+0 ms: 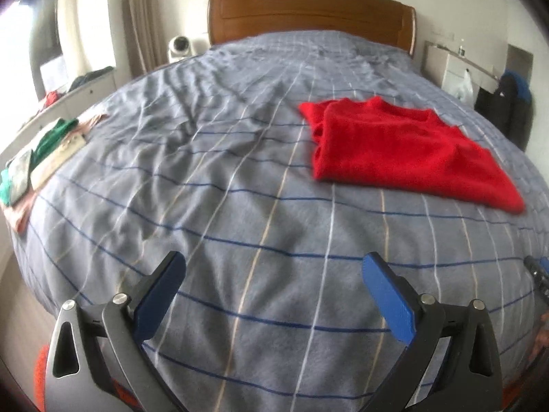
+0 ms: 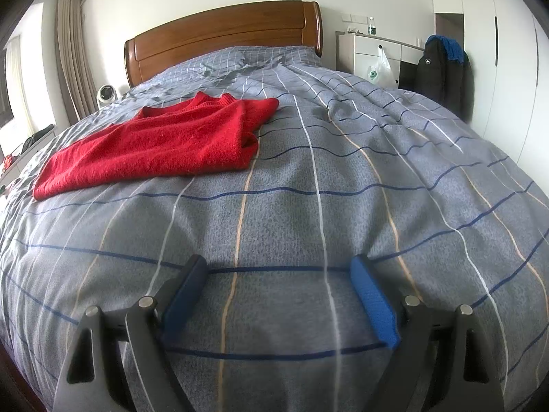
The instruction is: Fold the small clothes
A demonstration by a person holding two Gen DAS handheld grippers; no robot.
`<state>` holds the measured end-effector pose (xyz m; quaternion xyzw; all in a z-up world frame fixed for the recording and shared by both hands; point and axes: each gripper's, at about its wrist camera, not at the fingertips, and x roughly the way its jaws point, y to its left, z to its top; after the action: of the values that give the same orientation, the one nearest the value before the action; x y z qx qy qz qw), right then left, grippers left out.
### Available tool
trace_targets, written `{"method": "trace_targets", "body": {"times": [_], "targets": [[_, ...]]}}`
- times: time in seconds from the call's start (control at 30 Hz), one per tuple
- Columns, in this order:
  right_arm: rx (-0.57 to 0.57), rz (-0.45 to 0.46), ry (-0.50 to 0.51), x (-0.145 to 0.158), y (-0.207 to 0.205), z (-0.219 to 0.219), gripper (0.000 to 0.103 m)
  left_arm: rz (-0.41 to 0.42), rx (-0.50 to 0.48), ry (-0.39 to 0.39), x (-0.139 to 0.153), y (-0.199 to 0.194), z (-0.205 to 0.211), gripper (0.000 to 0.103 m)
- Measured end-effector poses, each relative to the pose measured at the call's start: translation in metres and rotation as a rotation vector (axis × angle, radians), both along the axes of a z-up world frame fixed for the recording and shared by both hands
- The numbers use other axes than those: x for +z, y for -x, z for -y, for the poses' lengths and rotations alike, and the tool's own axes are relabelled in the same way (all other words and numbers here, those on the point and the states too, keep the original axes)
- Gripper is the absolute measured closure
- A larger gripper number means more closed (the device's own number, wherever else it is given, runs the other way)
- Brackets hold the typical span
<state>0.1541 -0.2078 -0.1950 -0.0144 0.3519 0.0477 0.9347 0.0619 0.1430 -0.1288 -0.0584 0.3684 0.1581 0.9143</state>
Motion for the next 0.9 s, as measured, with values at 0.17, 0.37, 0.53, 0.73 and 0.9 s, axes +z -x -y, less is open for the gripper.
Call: {"method": "trace_targets", "body": {"times": [0.17,0.37,0.53,0.73,0.9], "targets": [[0.017,-0.060,0.053,0.008,-0.007,-0.004,0.018,0.004,-0.009,-0.005,-0.002,0.004,-0.001,0.001],[0.053,-0.059,-0.062,0.064,-0.066,0.018,0.018,-0.006,-0.011,0.028,-0.006,-0.004,-0.004,0.001],[0.060,-0.174,-0.320,0.087,-0.151,0.030,0.018,-0.020,-0.017,0.056,-0.011,-0.009,-0.004,0.001],[0.105,-0.392,-0.385,0.037,-0.212,-0.009,0.036,-0.028,-0.013,0.058,-0.014,-0.008,-0.008,0.001],[0.113,-0.415,-0.360,0.027,-0.211,-0.033,0.090,-0.025,0.010,0.099,-0.015,-0.010,-0.023,0.001]]}}
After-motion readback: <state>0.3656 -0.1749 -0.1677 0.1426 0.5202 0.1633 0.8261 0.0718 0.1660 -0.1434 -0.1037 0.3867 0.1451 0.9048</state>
